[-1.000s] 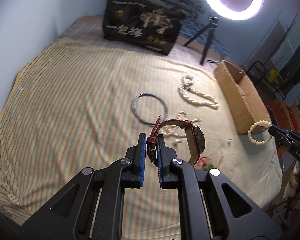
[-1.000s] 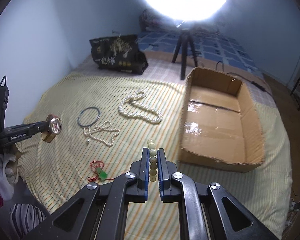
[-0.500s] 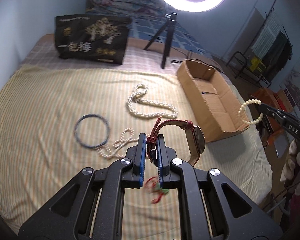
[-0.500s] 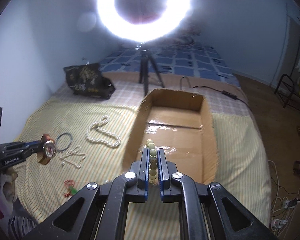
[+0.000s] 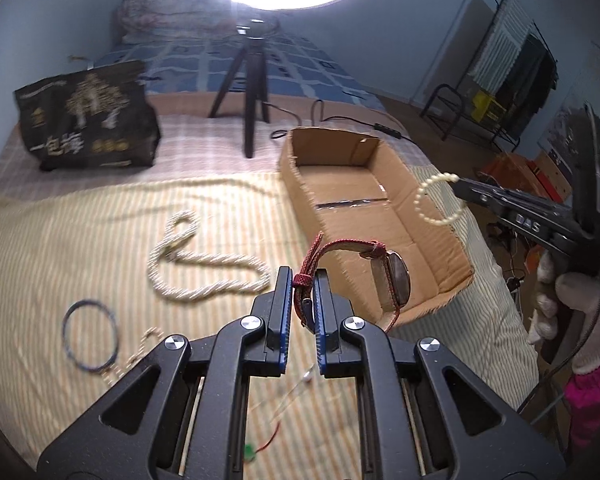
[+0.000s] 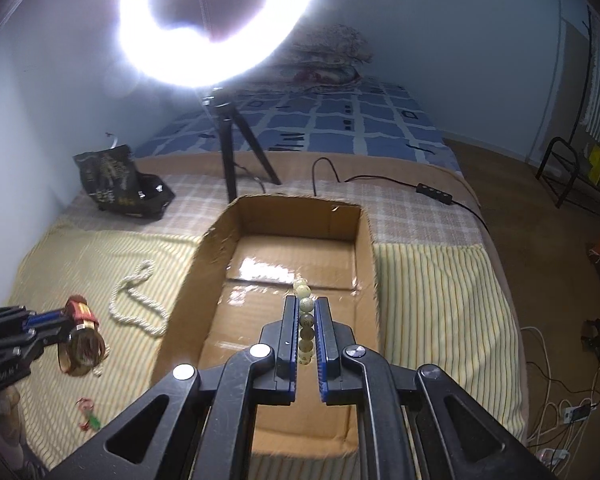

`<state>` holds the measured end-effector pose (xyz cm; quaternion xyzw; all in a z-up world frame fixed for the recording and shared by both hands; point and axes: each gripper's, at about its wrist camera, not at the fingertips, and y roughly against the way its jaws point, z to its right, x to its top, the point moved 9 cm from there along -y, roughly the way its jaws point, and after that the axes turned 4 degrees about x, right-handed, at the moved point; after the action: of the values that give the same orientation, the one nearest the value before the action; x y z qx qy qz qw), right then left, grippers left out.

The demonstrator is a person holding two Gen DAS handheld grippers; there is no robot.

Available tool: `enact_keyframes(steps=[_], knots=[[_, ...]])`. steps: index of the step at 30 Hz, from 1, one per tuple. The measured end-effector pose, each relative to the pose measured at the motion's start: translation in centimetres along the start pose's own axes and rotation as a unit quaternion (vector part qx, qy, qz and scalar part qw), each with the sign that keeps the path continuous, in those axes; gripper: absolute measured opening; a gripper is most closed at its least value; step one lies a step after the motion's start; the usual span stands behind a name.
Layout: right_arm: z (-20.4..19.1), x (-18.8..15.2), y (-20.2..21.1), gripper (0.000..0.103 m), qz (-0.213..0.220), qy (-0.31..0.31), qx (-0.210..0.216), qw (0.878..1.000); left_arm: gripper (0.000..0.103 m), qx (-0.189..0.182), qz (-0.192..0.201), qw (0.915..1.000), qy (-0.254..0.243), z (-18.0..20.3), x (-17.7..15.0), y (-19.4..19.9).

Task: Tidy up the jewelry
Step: 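Carry the watch in the left tool while the right tool carries the bracelet over the cardboard box, then open the left tool to drop the watch while the right tool releases the bracelet into the box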

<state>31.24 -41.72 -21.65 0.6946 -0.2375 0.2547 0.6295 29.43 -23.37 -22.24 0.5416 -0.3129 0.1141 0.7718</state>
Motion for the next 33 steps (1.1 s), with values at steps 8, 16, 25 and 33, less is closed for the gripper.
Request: enact_keyframes(steps=[8, 16, 25, 33], knots=[[1.8, 1.5, -2.8, 0.005, -0.003, -0.012, 0.006, 1.000, 0.008, -0.010, -0.008, 0.9997, -0.020, 3.1, 1.2, -3.0], [2.5, 1.6, -4.9, 0.005, -0.011, -0.024, 0.011, 1.000, 0.008, -0.014, -0.019, 0.9995, -0.023, 4.5, 1.3, -5.1], [2.7, 1.9, -5.0, 0.036, -0.003, -0.026, 0.013, 1.000, 0.020, -0.011, -0.011, 0.9992, -0.037, 5.3, 1.5, -5.3], [2.5, 2.6, -2.9, 0.093, 0.027, -0.022, -0.010, 0.999, 0.060, 0.007, 0.003, 0.9979, -0.064, 5.5, 1.4, -4.0]])
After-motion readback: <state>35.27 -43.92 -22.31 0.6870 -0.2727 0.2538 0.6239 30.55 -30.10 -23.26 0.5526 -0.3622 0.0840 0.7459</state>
